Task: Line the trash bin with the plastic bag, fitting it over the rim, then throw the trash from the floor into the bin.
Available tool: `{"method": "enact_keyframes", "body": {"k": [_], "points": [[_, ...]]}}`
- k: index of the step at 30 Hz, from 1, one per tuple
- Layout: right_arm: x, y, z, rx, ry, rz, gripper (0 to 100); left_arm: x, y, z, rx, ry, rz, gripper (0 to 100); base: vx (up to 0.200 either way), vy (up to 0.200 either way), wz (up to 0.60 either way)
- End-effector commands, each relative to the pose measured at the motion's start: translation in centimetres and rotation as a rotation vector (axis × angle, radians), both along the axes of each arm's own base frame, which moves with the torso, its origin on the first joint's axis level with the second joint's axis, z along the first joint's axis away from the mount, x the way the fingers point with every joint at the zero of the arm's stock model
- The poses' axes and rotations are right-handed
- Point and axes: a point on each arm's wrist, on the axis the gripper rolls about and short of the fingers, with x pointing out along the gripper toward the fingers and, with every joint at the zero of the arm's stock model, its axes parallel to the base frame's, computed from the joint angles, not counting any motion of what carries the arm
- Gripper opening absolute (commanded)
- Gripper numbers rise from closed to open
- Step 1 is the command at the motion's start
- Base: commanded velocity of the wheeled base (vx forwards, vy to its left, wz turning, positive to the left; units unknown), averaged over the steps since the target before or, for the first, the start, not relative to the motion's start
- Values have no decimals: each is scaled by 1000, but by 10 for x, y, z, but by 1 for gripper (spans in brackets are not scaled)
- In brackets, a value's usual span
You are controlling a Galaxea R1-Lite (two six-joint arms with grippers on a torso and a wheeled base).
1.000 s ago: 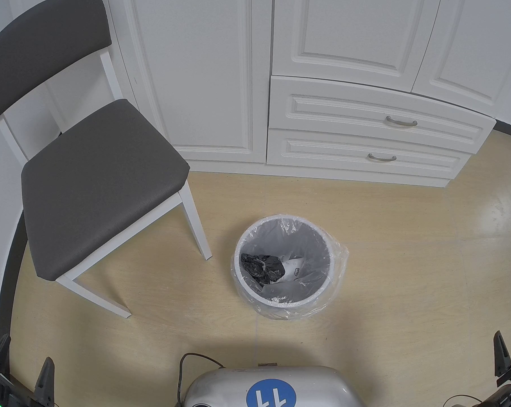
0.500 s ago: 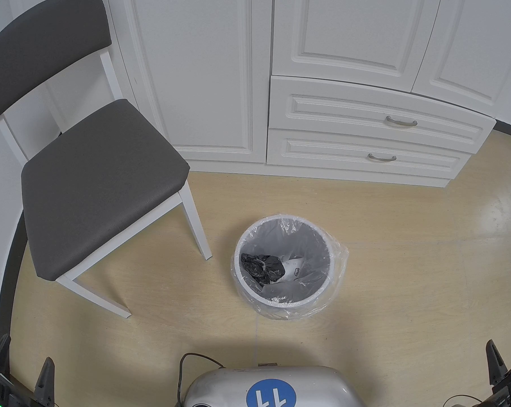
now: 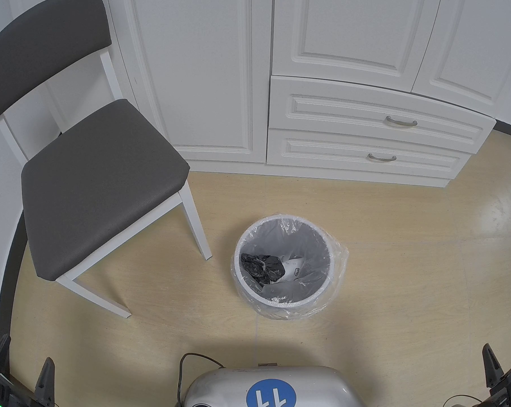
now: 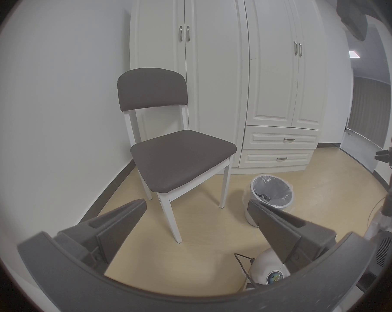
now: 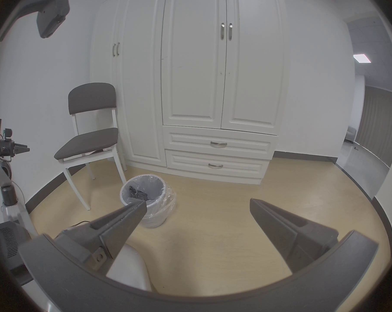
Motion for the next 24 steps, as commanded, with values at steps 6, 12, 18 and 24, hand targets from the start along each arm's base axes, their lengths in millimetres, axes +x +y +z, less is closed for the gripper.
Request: {"method": "enact_keyframes", "body": {"k": [6,12,18,24], "points": [[-1,-1,-9,72,54,-61,100,0,0,-5,-3,1,0,100,0,0,0],[-1,-1,-8,46,57,-56,100,0,0,-5,-15,0,6,100,0,0,0],[0,-1,-9,51,59,-44,100,0,0,-5,9,3,-3,100,0,0,0],[-1,-1,-8,83,52,-47,100,0,0,-5,5,4,-3,100,0,0,0]]}}
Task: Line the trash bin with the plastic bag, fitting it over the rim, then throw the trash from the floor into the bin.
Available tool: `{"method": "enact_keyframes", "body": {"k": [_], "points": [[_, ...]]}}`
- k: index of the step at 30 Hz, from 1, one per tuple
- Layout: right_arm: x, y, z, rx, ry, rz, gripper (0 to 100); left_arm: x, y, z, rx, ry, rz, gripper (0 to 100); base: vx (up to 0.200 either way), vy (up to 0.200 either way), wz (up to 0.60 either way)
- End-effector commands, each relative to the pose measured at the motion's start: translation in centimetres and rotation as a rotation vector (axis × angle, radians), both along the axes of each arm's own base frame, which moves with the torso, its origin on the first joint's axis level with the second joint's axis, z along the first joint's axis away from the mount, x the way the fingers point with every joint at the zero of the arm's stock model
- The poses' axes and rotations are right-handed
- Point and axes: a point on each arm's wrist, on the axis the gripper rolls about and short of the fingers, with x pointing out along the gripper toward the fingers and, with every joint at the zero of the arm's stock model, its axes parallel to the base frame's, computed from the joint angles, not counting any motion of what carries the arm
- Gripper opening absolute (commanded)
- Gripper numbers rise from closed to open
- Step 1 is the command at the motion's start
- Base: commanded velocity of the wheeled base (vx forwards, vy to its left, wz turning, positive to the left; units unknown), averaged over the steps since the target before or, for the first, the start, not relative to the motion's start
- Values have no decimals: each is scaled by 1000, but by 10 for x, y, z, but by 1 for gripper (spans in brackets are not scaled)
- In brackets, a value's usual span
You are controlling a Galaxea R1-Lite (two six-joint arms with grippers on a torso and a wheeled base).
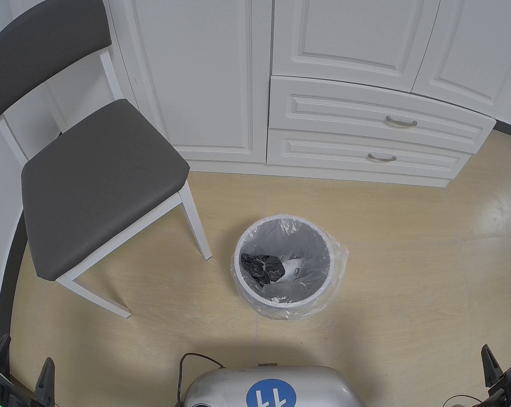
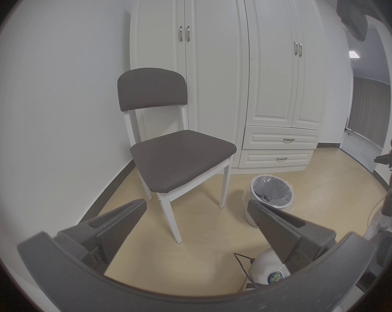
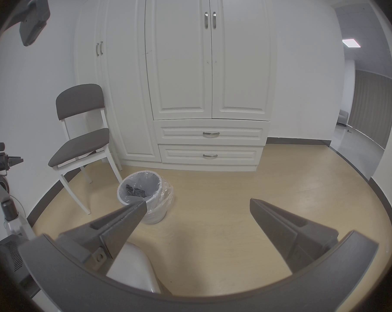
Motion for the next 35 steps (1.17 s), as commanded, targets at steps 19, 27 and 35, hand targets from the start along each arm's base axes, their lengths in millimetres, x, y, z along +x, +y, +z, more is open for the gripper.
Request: {"method": "enact_keyframes", "body": {"k": [19,27,35], "points": [[0,0,-2,-5,-21,-7,100,0,0,-5,-2,1,6,100,0,0,0],[0,0,-2,-6,-19,-7,100,0,0,-5,-2,1,7,100,0,0,0],[0,0,-2,-6,-21,-7,100,0,0,-5,-2,1,7,100,0,0,0]]}}
